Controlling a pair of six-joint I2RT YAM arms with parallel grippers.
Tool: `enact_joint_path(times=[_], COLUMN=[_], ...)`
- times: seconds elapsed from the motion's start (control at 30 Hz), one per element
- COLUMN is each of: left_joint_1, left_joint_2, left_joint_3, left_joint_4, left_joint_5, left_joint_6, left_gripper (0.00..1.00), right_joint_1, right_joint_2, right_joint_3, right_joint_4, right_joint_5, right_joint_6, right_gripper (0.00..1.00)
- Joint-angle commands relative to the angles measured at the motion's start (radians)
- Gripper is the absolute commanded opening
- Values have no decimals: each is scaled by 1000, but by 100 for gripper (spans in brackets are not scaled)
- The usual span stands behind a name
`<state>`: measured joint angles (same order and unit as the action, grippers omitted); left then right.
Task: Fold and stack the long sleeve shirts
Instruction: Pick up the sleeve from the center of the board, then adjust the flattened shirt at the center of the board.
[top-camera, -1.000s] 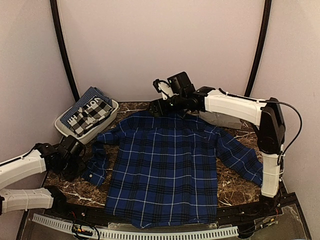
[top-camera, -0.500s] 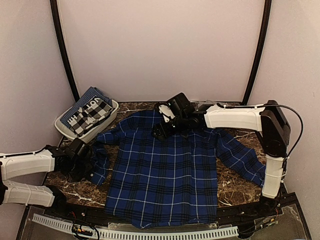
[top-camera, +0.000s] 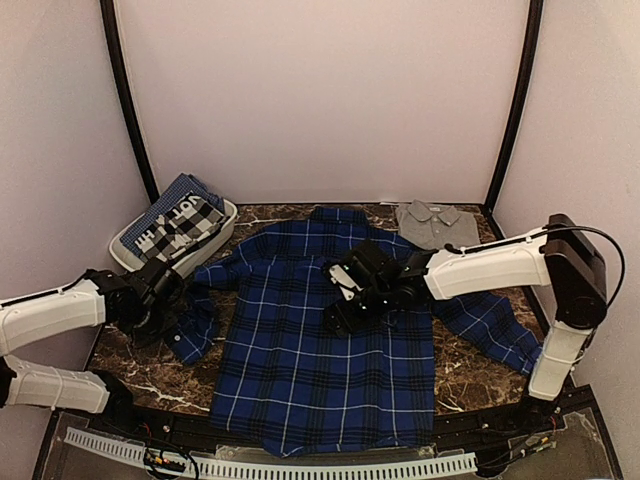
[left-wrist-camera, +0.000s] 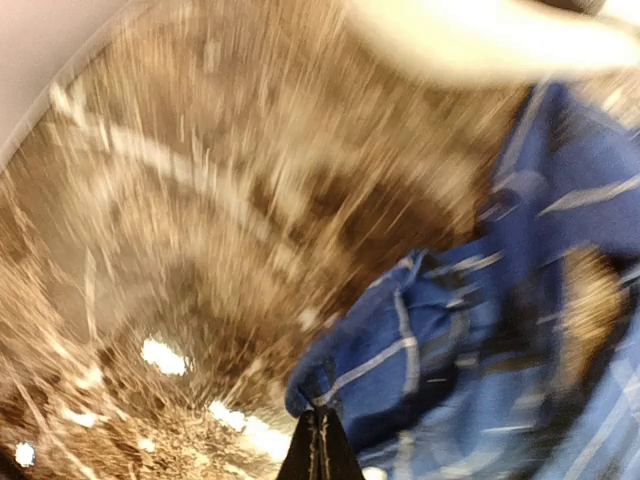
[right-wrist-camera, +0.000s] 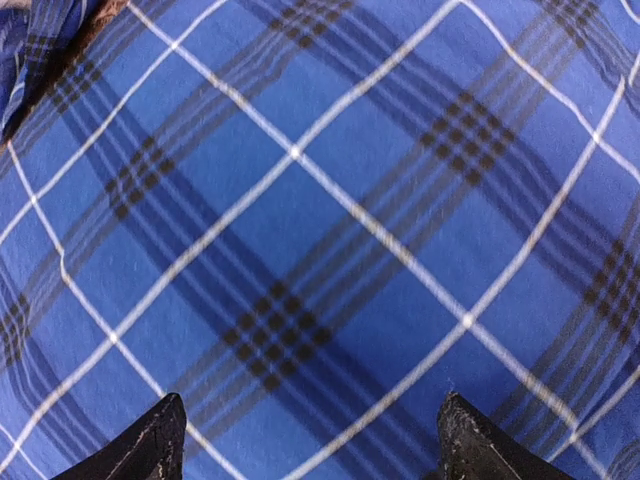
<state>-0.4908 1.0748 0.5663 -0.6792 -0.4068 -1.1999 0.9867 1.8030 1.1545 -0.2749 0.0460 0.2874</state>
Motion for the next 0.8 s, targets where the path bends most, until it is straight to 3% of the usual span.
enact_joint_path(times=[0.0, 0.3, 0.57, 0.77], left_joint_1=[19, 31, 31, 31], left_joint_2=[-60, -89, -56, -36], left_joint_3=[168, 557, 899, 1035], left_joint_4=[-207, -375, -263, -137], left_joint_5=[-186, -367, -369, -294], left_joint_6=[51, 203, 513, 664], left_gripper=[0, 0, 0, 0], right_joint_1=[30, 53, 62, 62], right_joint_2=[-70, -64, -117, -155], right_joint_3=[-99, -221, -305, -359], right_joint_4=[18, 19, -16, -25], right_joint_5=[26, 22, 29, 15], right_joint_6=[72, 111, 130, 153], right_gripper=[84, 84, 84, 84])
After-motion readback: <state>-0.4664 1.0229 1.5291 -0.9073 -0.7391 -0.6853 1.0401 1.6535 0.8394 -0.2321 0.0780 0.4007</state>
